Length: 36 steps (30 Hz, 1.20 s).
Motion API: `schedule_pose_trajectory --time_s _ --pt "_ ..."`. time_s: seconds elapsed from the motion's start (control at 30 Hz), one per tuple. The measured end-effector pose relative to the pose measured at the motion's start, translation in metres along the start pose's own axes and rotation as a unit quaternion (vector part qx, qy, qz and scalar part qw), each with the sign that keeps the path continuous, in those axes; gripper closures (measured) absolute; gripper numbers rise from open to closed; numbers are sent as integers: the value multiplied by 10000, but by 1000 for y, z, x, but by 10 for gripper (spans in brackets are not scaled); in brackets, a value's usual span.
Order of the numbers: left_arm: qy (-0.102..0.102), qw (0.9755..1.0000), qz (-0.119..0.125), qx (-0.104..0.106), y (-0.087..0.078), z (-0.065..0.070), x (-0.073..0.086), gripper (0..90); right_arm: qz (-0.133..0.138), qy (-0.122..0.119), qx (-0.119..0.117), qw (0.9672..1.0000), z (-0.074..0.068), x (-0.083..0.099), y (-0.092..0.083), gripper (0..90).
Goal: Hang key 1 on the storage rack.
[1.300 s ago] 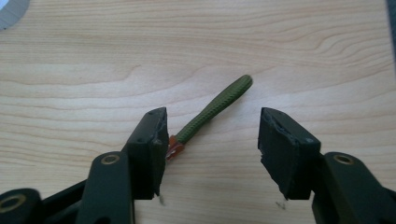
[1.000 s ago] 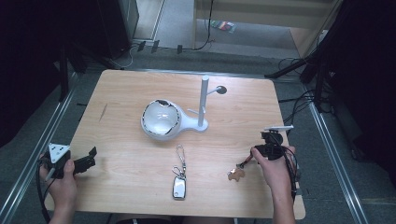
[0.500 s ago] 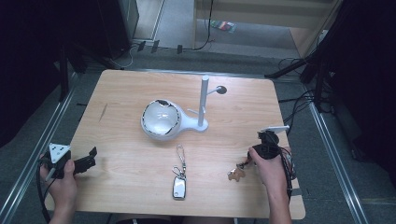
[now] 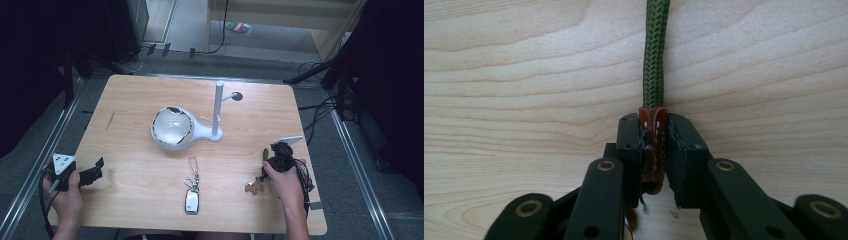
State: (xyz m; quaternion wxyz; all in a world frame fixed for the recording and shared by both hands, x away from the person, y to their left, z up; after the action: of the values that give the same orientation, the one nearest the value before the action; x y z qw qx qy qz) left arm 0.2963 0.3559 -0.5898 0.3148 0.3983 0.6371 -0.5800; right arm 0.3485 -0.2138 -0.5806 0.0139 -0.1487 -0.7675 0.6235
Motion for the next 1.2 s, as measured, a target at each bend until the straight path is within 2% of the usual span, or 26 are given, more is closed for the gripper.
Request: schedule_pose_trajectory --time_s 0.07,0.27,0.37,0.4,0.47,0.53,0.57,0.6,0.63,0.67,0.7,0.73,0.77,0.8,0.83,0.87,0.9,1.03,1.07,1.1,1.13,1.17,1.2 --pt "-4 10000 -2 1 0 0 0 2 -7 -24 -106 9999 -1 0 0 790" --pt "-10 10000 -11 0 0 0 0 2 42 -45 -236 9997 -4 1 -1 797" --pt "-16 10000 -13 4 0 0 0 3 236 -93 -280 9993 -5 -1 -5 798" --pt "-17 10000 -11 4 0 0 0 2 378 -121 -293 9988 -6 -3 -8 799" --pt "-17 10000 -13 5 0 0 0 3 424 -143 -293 9986 -7 -3 -10 799" --pt "-17 10000 -14 4 0 0 0 2 729 -238 -356 9964 -9 -7 -16 800" --pt "-17 10000 -14 4 0 0 0 2 729 -238 -356 9964 -9 -7 -16 800" --pt "-22 10000 -12 3 0 -1 0 2 900 -263 -403 9948 -11 -8 -21 800" --pt "-22 10000 -12 3 0 -1 0 2 900 -263 -403 9948 -11 -8 -21 800" --pt "-26 10000 -1 -3 0 -1 0 2 1063 -302 -431 9929 -13 -10 -25 800" --pt "-26 10000 -1 -3 0 -1 0 2 1063 -302 -431 9929 -13 -10 -25 800" --pt "-23 10000 -15 2 0 0 0 2 1239 -341 -463 9906 -16 -11 -30 800" --pt "-23 10000 -15 2 0 0 0 3 1239 -341 -463 9906 -16 -11 -30 800" --pt "-20 10000 -15 3 0 0 0 3 1428 -377 -505 9877 -19 -13 -35 801" --pt "-20 10000 -15 3 0 0 0 3 1428 -377 -505 9877 -19 -13 -35 801" --pt "-25 10000 -3 -3 0 0 0 3 1642 -415 -554 9840 -22 -14 -40 800" --pt "-25 10000 -3 -3 0 0 0 3 1642 -415 -554 9840 -22 -14 -40 800" --pt "-32 10000 0 1 0 -1 0 3 2065 -612 -645 9744 -31 -15 -51 800" --pt "-32 10000 0 4 0 -1 0 3 2330 -736 -659 9675 -36 -16 -57 800" --pt "-32 10000 0 3 0 -1 0 3 2330 -736 -659 9675 -36 -16 -57 800" --pt "-29 10000 -1 4 0 -1 0 2 2380 -764 -649 9661 -37 -17 -57 800" --pt "-31 10000 1 6 0 -1 0 2 2480 -788 -638 9634 -40 -17 -60 800" --pt "-16 10000 -10 14 0 -1 0 3 2655 -865 -658 9580 -44 -17 -63 800"
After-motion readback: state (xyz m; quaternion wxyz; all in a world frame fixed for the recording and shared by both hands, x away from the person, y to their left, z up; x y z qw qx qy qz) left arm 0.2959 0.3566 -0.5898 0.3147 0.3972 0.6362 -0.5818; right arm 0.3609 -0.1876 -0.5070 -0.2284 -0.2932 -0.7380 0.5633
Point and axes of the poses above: each handheld gripper's, and its own axes: y roughly forward along the jaws, x roughly out of its underside, z roughly to its right, the point moved 8 cm from there along y, roughly forward along the jaws, and after that the axes turned 9 degrees about y, right-handed, at the moved point
